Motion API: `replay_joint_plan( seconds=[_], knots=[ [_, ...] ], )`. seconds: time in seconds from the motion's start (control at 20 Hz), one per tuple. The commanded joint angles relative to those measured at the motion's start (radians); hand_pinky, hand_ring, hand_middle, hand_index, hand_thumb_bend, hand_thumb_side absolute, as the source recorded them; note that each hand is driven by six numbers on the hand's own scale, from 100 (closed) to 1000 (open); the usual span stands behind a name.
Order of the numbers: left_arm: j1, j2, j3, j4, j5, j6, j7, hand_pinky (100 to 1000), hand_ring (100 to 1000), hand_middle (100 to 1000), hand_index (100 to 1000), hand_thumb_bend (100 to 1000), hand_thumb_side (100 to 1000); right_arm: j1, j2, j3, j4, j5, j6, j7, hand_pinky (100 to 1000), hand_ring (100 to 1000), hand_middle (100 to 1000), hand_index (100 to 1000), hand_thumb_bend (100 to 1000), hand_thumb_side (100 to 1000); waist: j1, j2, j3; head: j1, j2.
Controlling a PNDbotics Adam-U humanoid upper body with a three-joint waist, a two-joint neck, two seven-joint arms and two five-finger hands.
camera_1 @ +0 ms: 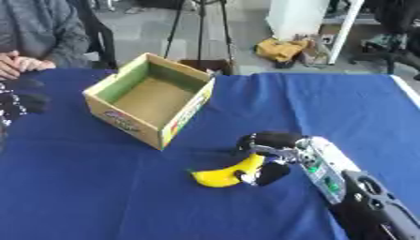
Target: Pick up objects on the table and place them in the box.
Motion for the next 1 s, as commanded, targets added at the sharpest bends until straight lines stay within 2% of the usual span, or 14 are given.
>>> replay_joint_plan(
  seconds=[0.05, 0.2, 0.5, 0.6, 0.85, 1.0],
  knots=[
    [-0.008, 0.01, 0.003, -0.014, -0.002, -0.002, -0.002, 672, 662, 701, 705, 356, 1000, -0.014, -0.021, 0.003, -0.025, 0.002, -0.007, 0.01, 833, 842, 798, 844, 284, 678, 0.001, -0.012, -0.001, -0.004, -0.004],
    [-0.009, 0.009, 0.002, -0.014, -0.002, -0.002, -0.003, 672, 662, 701, 705, 355, 1000, -0.011, -0.02, 0.01, -0.031, 0.015, -0.015, 0.022, 837, 846, 805, 849, 320, 706, 0.001, -0.012, -0.001, -0.007, -0.005],
    [-0.009, 0.009, 0.002, -0.014, -0.002, -0.002, -0.003, 673, 662, 702, 705, 353, 1000, -0.005, -0.005, 0.022, -0.036, 0.084, -0.043, 0.004, 835, 838, 805, 847, 323, 683, 0.003, -0.012, 0.001, -0.012, -0.005],
    [-0.009, 0.009, 0.002, -0.014, -0.002, -0.002, -0.004, 673, 662, 702, 705, 352, 1000, -0.002, 0.001, 0.024, -0.033, 0.116, -0.052, -0.015, 826, 817, 797, 837, 306, 654, 0.004, -0.012, 0.001, -0.013, -0.005],
    [-0.009, 0.008, 0.002, -0.014, -0.001, -0.002, -0.005, 674, 662, 702, 706, 351, 1000, 0.003, 0.014, 0.022, -0.012, 0.175, -0.066, -0.073, 806, 785, 773, 813, 190, 602, 0.005, -0.012, 0.002, -0.014, -0.006],
    [-0.009, 0.007, 0.002, -0.014, -0.001, -0.002, -0.005, 674, 662, 702, 705, 350, 1000, 0.003, 0.016, 0.022, -0.002, 0.19, -0.07, -0.094, 804, 784, 772, 811, 181, 595, 0.005, -0.012, 0.001, -0.014, -0.006]
  ],
)
